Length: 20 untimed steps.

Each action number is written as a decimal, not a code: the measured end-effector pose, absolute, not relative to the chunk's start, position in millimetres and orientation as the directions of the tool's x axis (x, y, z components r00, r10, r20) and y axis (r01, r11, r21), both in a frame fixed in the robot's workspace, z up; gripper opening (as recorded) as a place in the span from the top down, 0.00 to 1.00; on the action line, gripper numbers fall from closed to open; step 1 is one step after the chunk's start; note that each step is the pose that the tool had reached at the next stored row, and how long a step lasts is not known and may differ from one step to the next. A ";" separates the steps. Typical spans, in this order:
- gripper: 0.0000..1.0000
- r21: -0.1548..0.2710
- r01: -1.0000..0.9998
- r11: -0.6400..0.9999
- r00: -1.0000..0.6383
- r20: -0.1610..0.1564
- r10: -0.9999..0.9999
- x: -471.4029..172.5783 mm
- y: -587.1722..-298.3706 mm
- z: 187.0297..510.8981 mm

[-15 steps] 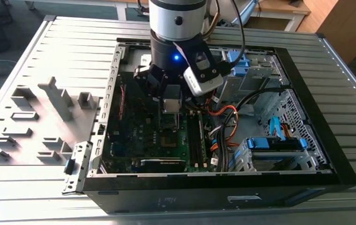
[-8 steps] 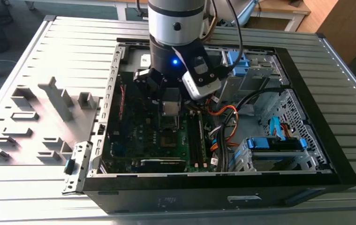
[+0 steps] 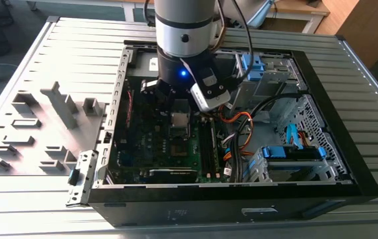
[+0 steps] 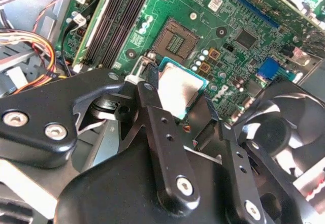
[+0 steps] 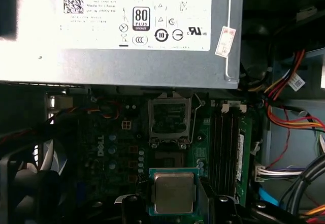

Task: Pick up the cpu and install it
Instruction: 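Place the cpu into insertion slot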

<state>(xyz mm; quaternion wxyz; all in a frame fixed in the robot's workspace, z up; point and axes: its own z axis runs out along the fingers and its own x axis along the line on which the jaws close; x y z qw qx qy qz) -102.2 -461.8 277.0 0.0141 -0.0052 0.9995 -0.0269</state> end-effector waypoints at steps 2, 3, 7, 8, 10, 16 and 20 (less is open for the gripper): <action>0.53 -0.058 -0.010 0.998 -1.000 -0.028 -0.011 -102.3 -461.7 273.4; 0.53 -0.060 -0.010 0.998 -1.000 -0.028 -0.011 -102.3 -461.8 271.7; 0.53 -0.068 -0.010 0.998 -1.000 -0.028 -0.011 -102.4 -461.7 264.7; 0.53 -0.068 -0.009 0.998 -1.000 -0.028 -0.011 -102.5 -461.8 262.8; 0.53 -0.070 -0.010 0.998 -1.000 -0.028 -0.011 -102.7 -461.9 259.3; 0.53 -0.075 -0.010 0.997 -1.000 -0.028 -0.012 -103.0 -462.1 248.4; 0.53 -0.080 -0.010 0.997 -1.000 -0.028 -0.012 -103.1 -462.0 241.0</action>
